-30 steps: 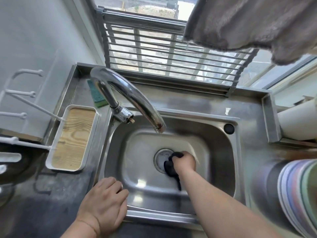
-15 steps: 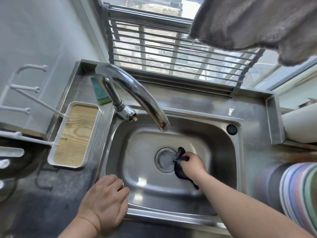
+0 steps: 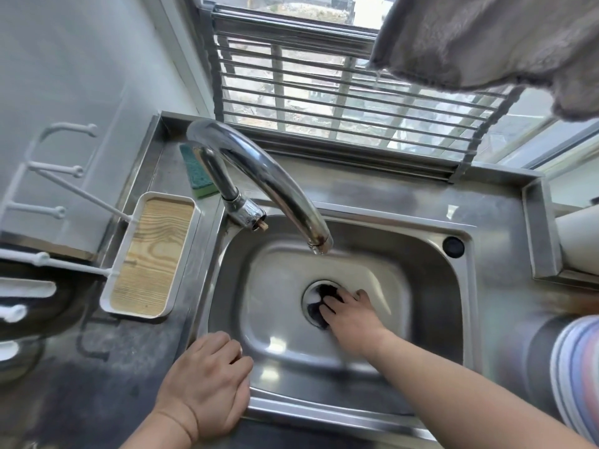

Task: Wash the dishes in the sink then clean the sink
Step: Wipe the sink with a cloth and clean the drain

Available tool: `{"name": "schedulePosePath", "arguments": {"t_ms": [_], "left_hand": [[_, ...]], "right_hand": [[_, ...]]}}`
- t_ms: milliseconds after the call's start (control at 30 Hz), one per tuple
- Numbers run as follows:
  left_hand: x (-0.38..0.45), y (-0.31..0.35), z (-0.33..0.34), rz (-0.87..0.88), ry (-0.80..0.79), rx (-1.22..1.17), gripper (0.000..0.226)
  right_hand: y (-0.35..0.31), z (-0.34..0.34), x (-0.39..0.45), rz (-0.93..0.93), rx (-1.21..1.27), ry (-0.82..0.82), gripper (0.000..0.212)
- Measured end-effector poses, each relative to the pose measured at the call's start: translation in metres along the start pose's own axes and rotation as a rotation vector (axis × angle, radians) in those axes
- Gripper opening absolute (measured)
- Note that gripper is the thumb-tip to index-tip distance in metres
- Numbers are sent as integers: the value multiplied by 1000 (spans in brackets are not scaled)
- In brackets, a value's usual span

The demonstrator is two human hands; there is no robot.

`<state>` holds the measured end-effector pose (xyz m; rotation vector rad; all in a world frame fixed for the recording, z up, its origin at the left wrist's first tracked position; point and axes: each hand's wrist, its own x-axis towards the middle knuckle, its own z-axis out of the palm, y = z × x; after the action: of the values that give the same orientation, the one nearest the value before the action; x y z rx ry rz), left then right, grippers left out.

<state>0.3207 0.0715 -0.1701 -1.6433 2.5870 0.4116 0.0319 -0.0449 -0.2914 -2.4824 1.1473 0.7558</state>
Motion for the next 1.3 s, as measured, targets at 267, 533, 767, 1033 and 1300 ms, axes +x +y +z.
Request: {"name": "schedulePosePath", "arguments": {"t_ms": [267,533,767,1033,1300], "left_hand": [[0,0,1,-2,2,3,14],[-1,0,2,-11,5,12,15],[0,1,0,-8,26,11,15],[1,1,0,-2,11,20,14],[0,1,0,-11,-7,23,15]], "right_hand": [[-3,-35,33,191,329,-252,32],[34,-89,15,578,1262,-299,24],[29,-44,12,356,482,147,30],[-13,-25,18,53,249,-100,44],[6,-65,26,359,699,-145,22]]}}
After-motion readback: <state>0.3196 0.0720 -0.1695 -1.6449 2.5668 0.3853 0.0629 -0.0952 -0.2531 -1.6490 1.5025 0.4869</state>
